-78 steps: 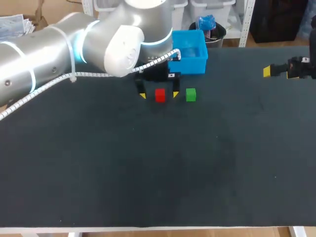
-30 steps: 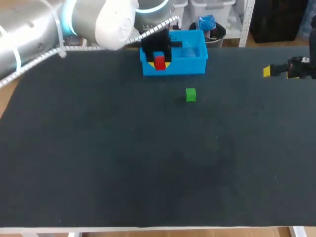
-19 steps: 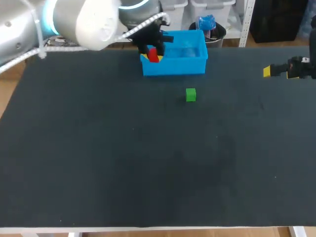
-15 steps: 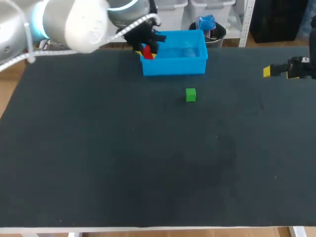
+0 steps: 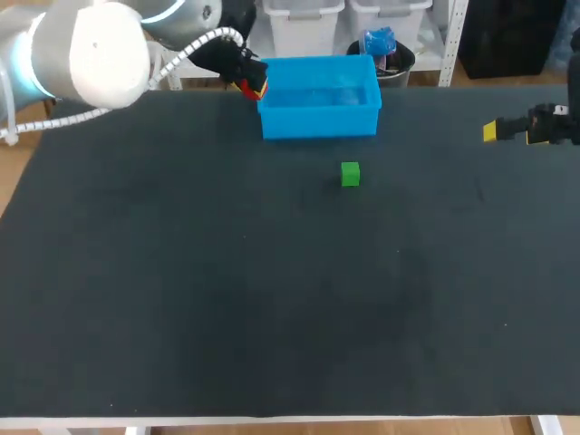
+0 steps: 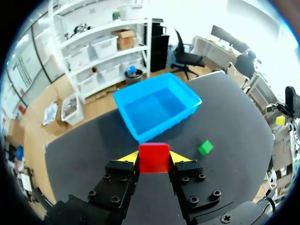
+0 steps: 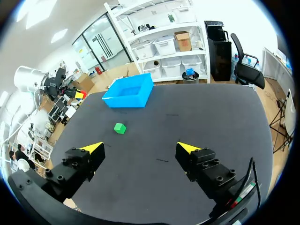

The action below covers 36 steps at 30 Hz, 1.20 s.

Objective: Use the left arm to pick the red cube and place it into the blue plastic box first, then use the right arm to grasp the green cube and put it into the same blue plastic box after the first action is fully finished.

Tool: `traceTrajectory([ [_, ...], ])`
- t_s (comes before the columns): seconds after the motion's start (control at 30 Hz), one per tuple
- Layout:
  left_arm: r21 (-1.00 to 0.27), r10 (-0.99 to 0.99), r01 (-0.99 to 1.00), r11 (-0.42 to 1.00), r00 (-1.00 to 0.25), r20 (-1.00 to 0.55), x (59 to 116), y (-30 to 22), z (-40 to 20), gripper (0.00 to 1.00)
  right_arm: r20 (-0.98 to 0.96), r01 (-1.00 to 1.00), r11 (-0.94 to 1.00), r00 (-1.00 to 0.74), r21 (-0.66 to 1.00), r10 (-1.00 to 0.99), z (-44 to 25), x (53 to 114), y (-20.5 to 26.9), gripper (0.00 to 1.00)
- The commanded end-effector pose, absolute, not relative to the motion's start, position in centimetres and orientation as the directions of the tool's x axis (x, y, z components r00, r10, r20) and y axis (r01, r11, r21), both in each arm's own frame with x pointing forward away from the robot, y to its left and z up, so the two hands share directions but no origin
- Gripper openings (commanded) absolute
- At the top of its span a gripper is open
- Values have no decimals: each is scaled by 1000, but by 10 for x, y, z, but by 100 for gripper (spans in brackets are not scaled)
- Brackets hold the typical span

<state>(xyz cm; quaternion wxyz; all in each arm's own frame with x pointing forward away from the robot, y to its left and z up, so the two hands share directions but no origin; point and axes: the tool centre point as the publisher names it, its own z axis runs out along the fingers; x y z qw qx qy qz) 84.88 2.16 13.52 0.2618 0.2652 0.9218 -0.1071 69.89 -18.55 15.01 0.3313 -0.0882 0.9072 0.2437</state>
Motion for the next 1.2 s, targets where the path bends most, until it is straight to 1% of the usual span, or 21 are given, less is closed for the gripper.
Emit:
traceTrajectory([
  [0.03, -108, 447, 587, 802, -710, -543, 859, 21, 128, 0, -644, -321, 866, -765, 383, 1, 150, 700, -185, 100],
  [0.23, -100, 477, 625, 774, -680, -557, 887, 7, 121, 0, -644, -321, 866, -765, 383, 1, 150, 700, -185, 100],
  [0.67, -80, 529, 704, 706, -599, -601, 954, -42, 111, 0, -644, -321, 866, -765, 383, 1, 150, 700, -185, 100],
  [0.8, -73, 539, 717, 693, -583, -608, 964, -54, 112, 0, -644, -321, 866, -765, 383, 1, 150, 700, -185, 100],
  [1.2, -66, 557, 728, 682, -576, -599, 987, -65, 97, 0, -644, -321, 866, -765, 383, 1, 150, 700, -185, 100],
])
